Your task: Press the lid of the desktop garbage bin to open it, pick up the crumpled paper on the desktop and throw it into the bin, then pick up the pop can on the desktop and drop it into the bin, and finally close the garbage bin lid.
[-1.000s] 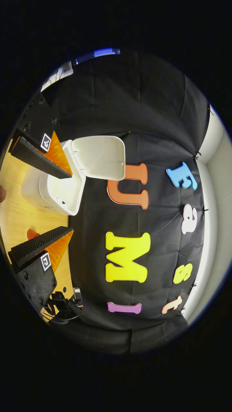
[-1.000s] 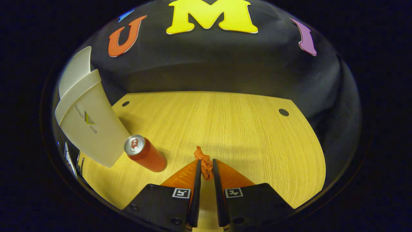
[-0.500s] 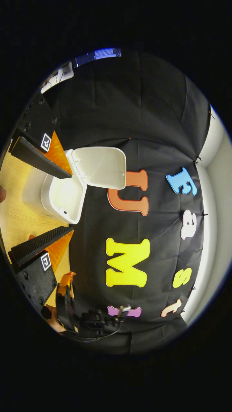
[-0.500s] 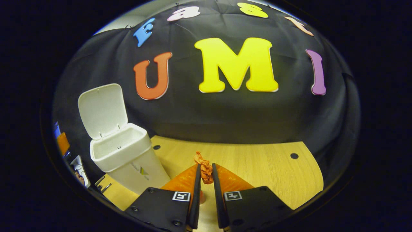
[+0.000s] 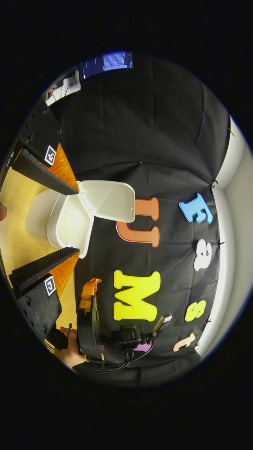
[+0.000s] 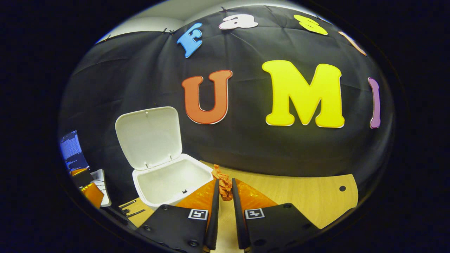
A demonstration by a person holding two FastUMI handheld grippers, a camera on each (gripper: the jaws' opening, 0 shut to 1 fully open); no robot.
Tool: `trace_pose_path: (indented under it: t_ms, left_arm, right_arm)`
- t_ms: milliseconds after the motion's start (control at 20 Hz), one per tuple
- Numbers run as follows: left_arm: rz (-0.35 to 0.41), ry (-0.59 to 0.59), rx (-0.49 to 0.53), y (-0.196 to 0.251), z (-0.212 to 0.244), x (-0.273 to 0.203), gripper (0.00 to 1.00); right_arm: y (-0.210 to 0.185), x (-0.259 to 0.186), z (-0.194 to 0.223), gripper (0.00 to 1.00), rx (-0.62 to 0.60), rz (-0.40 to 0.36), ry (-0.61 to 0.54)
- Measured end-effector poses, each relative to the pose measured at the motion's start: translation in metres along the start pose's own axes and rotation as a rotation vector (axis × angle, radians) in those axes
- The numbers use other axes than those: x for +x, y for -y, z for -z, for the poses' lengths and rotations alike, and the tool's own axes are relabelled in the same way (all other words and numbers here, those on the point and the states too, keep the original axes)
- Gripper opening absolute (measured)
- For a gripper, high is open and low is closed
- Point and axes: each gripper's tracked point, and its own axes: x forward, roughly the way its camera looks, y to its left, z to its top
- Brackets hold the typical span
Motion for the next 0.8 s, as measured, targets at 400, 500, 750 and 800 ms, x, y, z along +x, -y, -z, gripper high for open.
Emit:
trace_pose_path:
  t_ms: [400,500,750,800]
  left_arm:
    - [-0.026,0.006,-0.02,-0.022,-0.005,-0.008,0.98]
    - [-0.03,0.01,-0.02,-0.026,-0.007,-0.008,0.98]
    - [-0.046,0.005,-0.02,-0.033,-0.006,-0.004,0.98]
    - [-0.048,0.003,-0.02,-0.033,-0.004,-0.003,0.98]
  right_arm:
    - [-0.091,0.051,0.006,0.27,-0.043,-0.166,-0.042]
    - [-0.104,0.059,0.015,0.3,-0.062,-0.182,-0.063]
    - [-0.11,0.067,0.025,0.45,-0.061,-0.217,-0.099]
    - [-0.107,0.068,0.024,0.63,-0.059,-0.211,-0.1]
